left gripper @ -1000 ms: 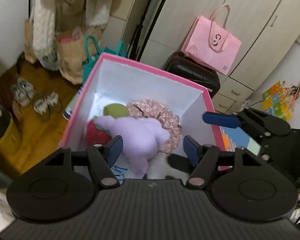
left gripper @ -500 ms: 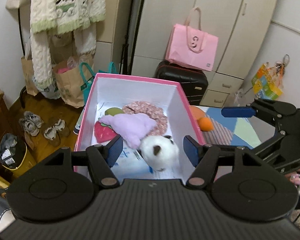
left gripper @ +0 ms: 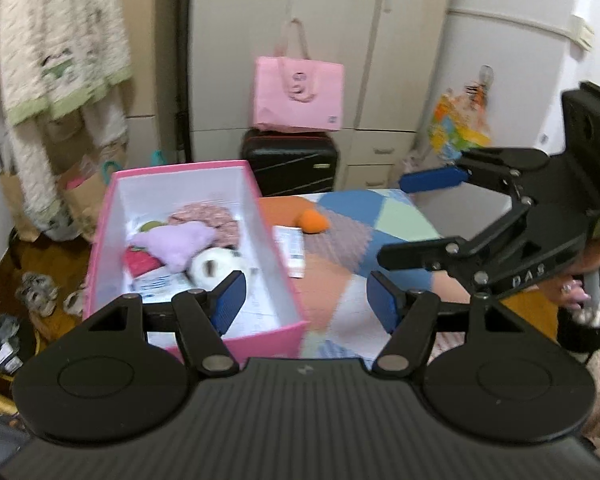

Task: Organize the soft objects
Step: 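Withdraw both tools from the box back over the table, then close the left gripper on the white tissue pack while the right gripper grasps the orange sponge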

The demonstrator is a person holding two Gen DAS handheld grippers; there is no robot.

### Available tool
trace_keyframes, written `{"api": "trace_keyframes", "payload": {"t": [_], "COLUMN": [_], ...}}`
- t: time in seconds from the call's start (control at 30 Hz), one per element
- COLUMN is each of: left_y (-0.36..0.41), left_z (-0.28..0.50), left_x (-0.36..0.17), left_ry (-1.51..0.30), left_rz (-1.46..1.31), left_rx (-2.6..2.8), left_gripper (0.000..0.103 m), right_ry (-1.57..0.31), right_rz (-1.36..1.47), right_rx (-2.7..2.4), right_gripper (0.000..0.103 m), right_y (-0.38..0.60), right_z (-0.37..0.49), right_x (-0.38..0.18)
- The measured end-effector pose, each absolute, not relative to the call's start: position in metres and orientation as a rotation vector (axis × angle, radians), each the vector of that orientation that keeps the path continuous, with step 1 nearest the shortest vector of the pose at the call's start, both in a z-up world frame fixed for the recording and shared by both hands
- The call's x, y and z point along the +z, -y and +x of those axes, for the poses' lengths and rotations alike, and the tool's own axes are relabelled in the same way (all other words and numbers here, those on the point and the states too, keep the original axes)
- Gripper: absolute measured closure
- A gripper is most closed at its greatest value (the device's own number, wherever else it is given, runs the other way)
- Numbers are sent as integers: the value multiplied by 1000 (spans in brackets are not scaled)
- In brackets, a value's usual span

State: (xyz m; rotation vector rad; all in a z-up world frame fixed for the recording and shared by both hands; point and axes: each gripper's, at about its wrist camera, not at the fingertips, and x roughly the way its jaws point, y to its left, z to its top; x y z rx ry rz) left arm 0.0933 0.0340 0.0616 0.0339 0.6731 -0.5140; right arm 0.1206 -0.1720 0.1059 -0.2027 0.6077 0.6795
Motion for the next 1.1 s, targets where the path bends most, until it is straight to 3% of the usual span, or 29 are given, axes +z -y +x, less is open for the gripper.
{"api": "trace_keyframes", "payload": {"t": [0.37,0.7,1.1], "left_y": [41,93,138], "left_z": [89,115,181], "left_x": [31,0,-51], "left_ry": [-689,-660,-666], "left_rz": [92,166,279], "left_rx": [-637,-534,-304], "left_gripper": [37,39,39], "right_ry": [-541,-476,-543], "right_rz": [-119,-70,-127], "right_rx": [614,608,729], "right_gripper": [12,12,13], "right_y": [235,279,296], "right_z": [100,137,207], "right_x": [106,72,24]}}
